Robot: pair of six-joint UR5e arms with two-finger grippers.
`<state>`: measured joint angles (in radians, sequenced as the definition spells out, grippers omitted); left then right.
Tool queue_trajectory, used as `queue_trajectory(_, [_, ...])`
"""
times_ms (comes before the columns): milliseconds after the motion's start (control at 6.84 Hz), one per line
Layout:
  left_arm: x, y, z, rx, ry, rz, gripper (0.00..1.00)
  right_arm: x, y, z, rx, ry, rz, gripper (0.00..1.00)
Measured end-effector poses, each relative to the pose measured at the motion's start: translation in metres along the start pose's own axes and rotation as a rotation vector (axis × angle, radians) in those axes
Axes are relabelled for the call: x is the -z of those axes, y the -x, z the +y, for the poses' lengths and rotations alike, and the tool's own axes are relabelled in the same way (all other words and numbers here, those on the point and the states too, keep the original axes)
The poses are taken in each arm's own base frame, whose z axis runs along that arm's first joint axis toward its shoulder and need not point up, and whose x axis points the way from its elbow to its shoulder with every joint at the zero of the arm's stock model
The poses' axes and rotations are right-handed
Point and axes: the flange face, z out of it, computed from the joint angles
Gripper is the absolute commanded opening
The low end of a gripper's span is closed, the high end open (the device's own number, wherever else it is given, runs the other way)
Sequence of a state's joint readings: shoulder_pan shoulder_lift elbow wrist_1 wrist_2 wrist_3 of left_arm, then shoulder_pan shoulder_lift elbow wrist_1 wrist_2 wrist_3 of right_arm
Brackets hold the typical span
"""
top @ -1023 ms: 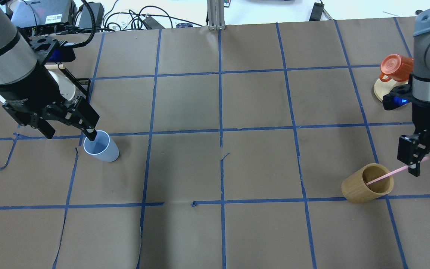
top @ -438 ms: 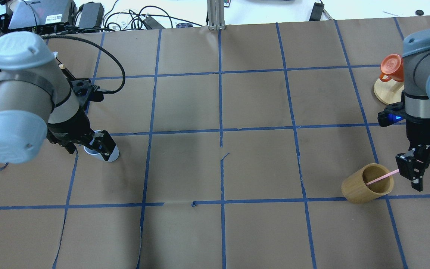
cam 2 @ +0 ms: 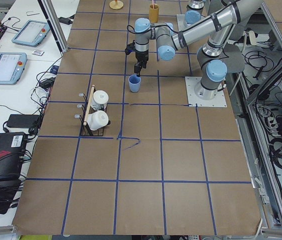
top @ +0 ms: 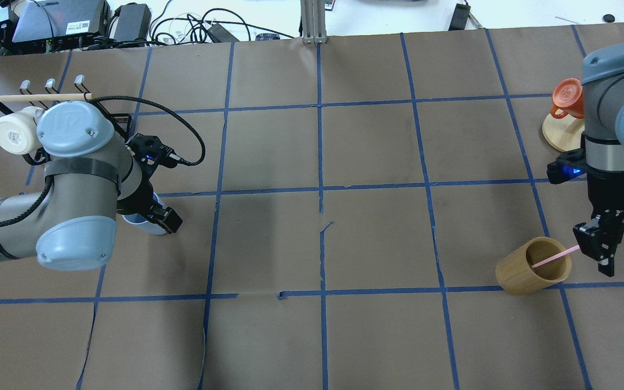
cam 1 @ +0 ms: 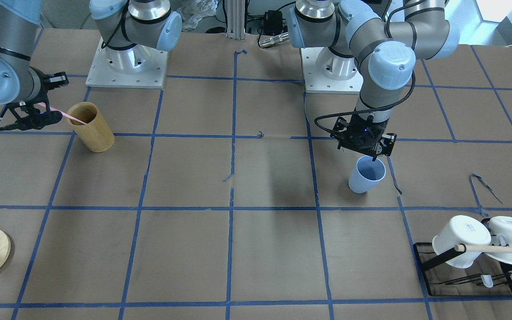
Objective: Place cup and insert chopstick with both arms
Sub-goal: 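Grasp the blue cup with the left gripper while the right grasps the pink chopstick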
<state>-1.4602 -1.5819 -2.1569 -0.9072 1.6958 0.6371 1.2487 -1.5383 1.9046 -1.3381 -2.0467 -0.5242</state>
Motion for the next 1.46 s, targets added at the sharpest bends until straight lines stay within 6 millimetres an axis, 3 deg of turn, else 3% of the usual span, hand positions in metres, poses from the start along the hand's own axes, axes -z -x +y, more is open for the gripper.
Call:
queue_trajectory(292, [-0.012, 0.004, -0.014, -0.14, -0.085, -0.028, 1.0, 0.005, -0.007, -0.007, -0.011, -0.039, 0.024, 0.61])
queue_trajectory(438, [-0.018, 0.005, -0.018, -0.161, -0.1, -0.031, 0.88, 0.007, -0.01, -0.011, -0.016, -0.052, 0.031, 0.61])
queue_trajectory(585, [-0.022, 0.006, -0.02, -0.168, -0.102, -0.03, 0.43, 0.009, -0.013, -0.013, -0.022, -0.062, 0.035, 0.56])
queue_trajectory(731, [-0.026, 0.006, -0.021, -0.167, -0.099, -0.028, 0.12, 0.009, -0.013, -0.014, -0.026, -0.066, 0.034, 0.44])
queue_trajectory(877, [-0.027, 0.006, -0.021, -0.162, -0.095, -0.03, 0.0, 0.009, -0.014, -0.016, -0.03, -0.067, 0.029, 0.44])
queue_trajectory(1315, [-0.026, 0.008, -0.021, -0.155, -0.091, -0.035, 0.0, 0.009, -0.013, -0.017, -0.033, -0.068, 0.021, 0.43])
queue_trajectory(1462, [-0.026, 0.009, -0.021, -0.154, -0.091, -0.035, 0.04, 0.008, -0.013, -0.018, -0.032, -0.066, 0.019, 0.37])
